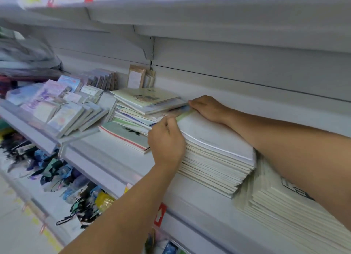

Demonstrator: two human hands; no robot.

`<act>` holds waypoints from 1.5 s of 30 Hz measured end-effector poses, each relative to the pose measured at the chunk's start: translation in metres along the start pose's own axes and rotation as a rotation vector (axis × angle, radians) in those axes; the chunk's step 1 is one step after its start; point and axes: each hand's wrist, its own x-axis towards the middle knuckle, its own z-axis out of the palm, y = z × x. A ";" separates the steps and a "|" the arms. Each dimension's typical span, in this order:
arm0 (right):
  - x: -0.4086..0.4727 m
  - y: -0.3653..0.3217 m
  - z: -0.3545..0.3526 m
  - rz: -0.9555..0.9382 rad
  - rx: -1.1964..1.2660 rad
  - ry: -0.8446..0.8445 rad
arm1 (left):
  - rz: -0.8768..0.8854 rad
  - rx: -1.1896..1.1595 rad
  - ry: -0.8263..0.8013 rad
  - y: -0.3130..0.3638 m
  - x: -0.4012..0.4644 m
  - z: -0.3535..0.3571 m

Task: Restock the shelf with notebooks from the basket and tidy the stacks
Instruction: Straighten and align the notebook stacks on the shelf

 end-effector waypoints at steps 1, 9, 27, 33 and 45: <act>0.004 0.001 0.002 -0.024 -0.016 0.001 | 0.008 0.011 0.023 -0.001 0.001 0.002; 0.003 -0.040 -0.015 -0.206 -0.114 0.168 | -0.048 -0.084 -0.102 0.014 0.009 -0.036; 0.044 -0.075 0.011 -0.023 -0.725 -0.177 | -0.446 -0.039 -0.172 -0.071 0.163 -0.060; 0.027 -0.118 0.002 0.307 -0.677 -0.262 | -0.228 0.177 -0.560 -0.082 0.168 -0.081; 0.016 -0.158 0.043 0.846 0.894 0.156 | -0.077 0.403 -0.982 -0.090 0.194 -0.107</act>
